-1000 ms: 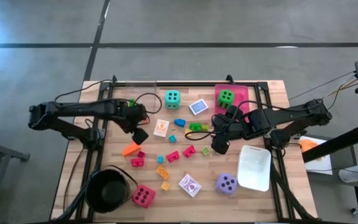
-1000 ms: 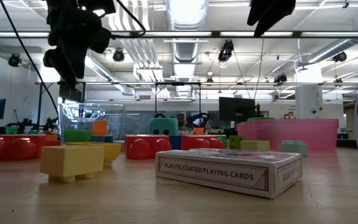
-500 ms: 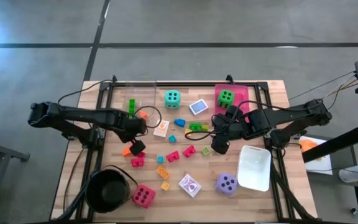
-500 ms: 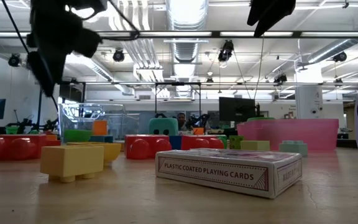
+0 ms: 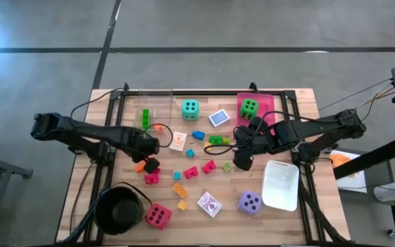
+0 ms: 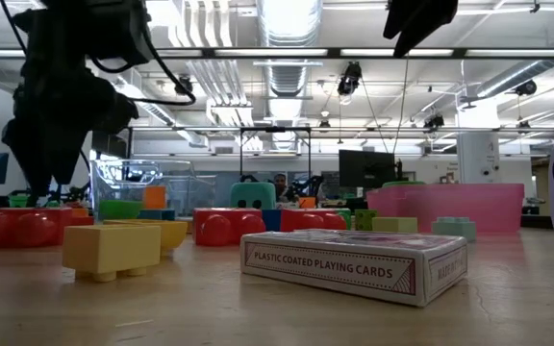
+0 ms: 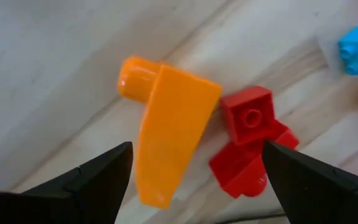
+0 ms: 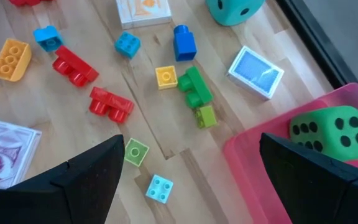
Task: Pick & Place Toys
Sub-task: Put the orange game piece into the transparent bin
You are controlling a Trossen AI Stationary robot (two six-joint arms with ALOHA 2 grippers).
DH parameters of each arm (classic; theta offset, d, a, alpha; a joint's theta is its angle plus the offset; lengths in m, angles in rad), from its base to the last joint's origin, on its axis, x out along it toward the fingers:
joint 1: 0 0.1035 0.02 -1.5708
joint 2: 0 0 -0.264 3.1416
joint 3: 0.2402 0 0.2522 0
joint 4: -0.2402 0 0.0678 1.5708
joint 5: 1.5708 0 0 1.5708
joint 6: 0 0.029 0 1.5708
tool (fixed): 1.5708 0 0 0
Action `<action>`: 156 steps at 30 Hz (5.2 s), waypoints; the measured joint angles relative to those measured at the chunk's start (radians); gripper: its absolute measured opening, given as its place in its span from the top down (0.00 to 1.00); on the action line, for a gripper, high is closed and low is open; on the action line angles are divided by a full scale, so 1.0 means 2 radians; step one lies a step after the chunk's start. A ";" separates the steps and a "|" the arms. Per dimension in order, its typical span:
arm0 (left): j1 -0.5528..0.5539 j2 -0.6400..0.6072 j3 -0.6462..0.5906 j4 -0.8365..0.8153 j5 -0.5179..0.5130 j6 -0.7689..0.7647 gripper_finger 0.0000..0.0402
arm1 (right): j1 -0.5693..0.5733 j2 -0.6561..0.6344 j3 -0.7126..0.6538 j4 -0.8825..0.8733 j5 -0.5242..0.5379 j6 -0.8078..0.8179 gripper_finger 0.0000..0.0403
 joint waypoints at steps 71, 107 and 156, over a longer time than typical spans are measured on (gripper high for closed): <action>0.002 -0.001 0.104 -0.055 -0.102 -0.026 0.62 | 0.002 0.000 0.000 0.000 -0.011 -0.002 0.09; 0.355 0.168 0.221 -0.035 -0.074 0.235 0.62 | 0.002 0.000 0.000 0.004 0.017 -0.019 0.09; 0.364 0.228 0.221 -0.038 -0.082 0.222 0.58 | 0.002 0.000 0.000 0.000 0.017 -0.030 0.09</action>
